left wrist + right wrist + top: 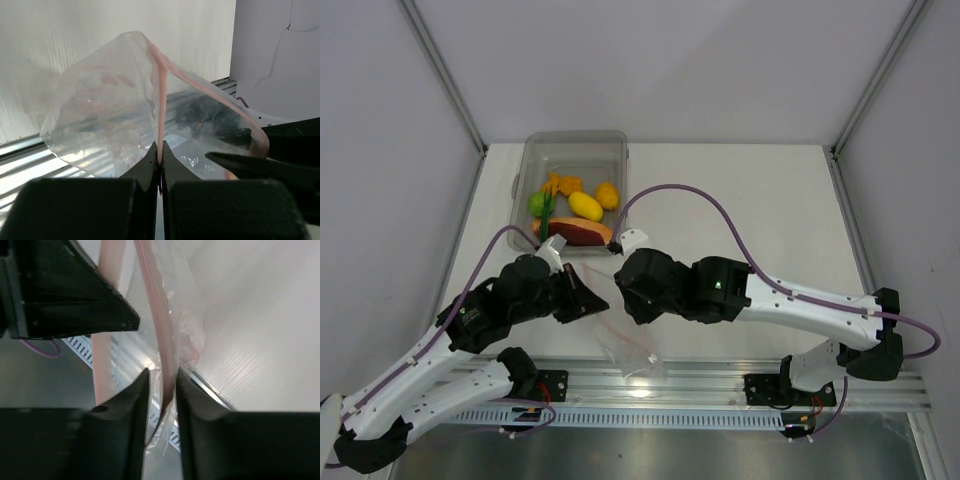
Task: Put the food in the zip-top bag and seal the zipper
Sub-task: Open the zipper of the food storage bag.
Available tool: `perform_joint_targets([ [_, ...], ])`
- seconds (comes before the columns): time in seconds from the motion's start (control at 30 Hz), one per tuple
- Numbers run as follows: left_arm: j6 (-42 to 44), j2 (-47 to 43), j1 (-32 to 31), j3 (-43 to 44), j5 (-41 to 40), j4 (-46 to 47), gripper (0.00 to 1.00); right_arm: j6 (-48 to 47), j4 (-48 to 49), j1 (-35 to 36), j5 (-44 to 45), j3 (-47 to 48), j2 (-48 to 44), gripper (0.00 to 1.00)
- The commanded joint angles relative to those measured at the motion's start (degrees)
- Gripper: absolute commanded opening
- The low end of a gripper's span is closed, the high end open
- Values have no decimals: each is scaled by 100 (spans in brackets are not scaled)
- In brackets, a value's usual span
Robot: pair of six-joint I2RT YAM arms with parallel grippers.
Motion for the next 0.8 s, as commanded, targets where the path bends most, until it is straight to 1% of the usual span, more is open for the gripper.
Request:
perform_joint_targets([
  [0.0,220,-135,-55,-148,190,257,1,125,-52,-30,290,-229,-327,24],
  [0.03,238,-144,-55,-201,251,318,1,125,-25,-39,325,-308,-389,9],
  [0.07,273,-161,-64,-236,417,363,1,142,-16,-39,369,-379,-433,2],
  [0.1,291,-179,-73,-306,497,537,1,168,-25,-48,448,-501,-546,0],
  [0.2,308,-144,-186,-386,699,784,1,256,-165,-48,939,-739,-740,0],
  [0.27,300,-91,-301,-360,718,829,1,563,-488,-57,1641,-845,-820,0],
  [0.37,221,-21,-564,-333,753,952,1,783,-867,-127,2440,-907,-873,0],
  [0.5,54,-21,-1099,-325,595,978,1,906,-1535,-162,3118,-845,-811,0],
  [0.6,-69,-82,-1381,-377,419,917,1,1038,-1825,-154,3261,-705,-785,0],
  [0.77,-87,-73,-1566,-395,349,1065,0,1284,-2037,31,3349,-538,-978,0],
])
